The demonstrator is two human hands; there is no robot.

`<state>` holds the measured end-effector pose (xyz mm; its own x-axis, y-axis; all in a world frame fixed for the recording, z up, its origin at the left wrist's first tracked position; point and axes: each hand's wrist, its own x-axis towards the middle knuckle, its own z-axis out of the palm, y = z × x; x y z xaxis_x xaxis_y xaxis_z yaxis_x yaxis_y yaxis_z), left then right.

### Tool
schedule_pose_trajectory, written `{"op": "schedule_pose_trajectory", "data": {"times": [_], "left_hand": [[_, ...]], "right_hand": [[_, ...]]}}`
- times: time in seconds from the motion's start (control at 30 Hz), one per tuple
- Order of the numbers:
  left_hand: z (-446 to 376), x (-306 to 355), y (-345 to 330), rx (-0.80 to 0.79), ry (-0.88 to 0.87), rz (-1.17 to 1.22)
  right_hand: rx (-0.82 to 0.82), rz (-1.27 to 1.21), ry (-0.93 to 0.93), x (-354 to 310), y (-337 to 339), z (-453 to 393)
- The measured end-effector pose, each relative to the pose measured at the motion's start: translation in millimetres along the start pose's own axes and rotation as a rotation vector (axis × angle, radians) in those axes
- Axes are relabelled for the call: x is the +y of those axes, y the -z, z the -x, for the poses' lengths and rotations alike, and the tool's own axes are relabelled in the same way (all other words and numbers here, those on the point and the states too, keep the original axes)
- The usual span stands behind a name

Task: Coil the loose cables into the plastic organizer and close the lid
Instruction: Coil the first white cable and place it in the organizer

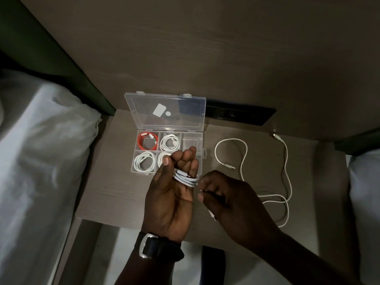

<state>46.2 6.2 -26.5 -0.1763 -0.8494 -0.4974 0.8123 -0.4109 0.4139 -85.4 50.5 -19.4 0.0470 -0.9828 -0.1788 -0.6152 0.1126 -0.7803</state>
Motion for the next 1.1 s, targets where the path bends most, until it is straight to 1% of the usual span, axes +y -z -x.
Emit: {"op": "schedule_pose_trajectory", "data": {"times": [0.07,0.13,0.17,0.23,0.27,0.33,0.4,0.43,0.53,0.63,0.73,0.77,0.87,0.93,1.0,1.1], "left_hand": [[0,-1,-1,-0.001,-0.024,-0.050],[-1,-1,0,0.021,-0.030,-0.063],[0,-1,1,0.029,-0.036,-0.064],[2,-2,1,0.025,-0.035,-0.059],[3,-4,-1,0.023,-0.031,-0.064],[7,-9,-3,0.014,-0.023,-0.076],[12,-12,-6,-0.022,0.005,-0.029],[13,-12,-8,-0.040,0.021,0.009],[15,-13,-9,-0.048,0.026,0.064],[15,-14,-7,-0.026,0.033,0.062],[15,-16,-1,0.026,0.013,-0.016],[15,-17,1,0.037,0.005,-0.045],[15,-20,7,0.082,-0.014,-0.136],[15,-20,10,0.121,-0.025,-0.184],[17,-21,11,0.140,-0.016,-0.226],[18,-23,12,0.158,0.022,-0.318]], "right_hand": [[-0.017,-0.320,-0.116,-2,1,-2],[-0.079,-0.664,-0.215,-2,4,0],[-0.100,-0.727,-0.210,-2,5,0],[-0.092,-0.695,-0.167,-3,4,0],[-0.051,-0.697,-0.171,-3,2,-1],[0.090,-0.681,-0.203,-4,-2,-5],[0.236,-0.538,-0.158,-5,-6,-11],[0.295,-0.515,-0.145,-5,-8,-13],[0.383,-0.591,-0.156,-6,-11,-15],[0.381,-0.616,-0.184,-6,-12,-16],[0.396,-0.516,-0.189,-5,-17,-17],[0.401,-0.407,-0.135,-4,-18,-17],[0.327,0.079,0.164,0,-15,-13],[0.236,0.232,0.262,2,-11,-12],[0.158,0.234,0.306,4,-9,-11],[0.007,0.078,0.313,3,-13,-8]]}}
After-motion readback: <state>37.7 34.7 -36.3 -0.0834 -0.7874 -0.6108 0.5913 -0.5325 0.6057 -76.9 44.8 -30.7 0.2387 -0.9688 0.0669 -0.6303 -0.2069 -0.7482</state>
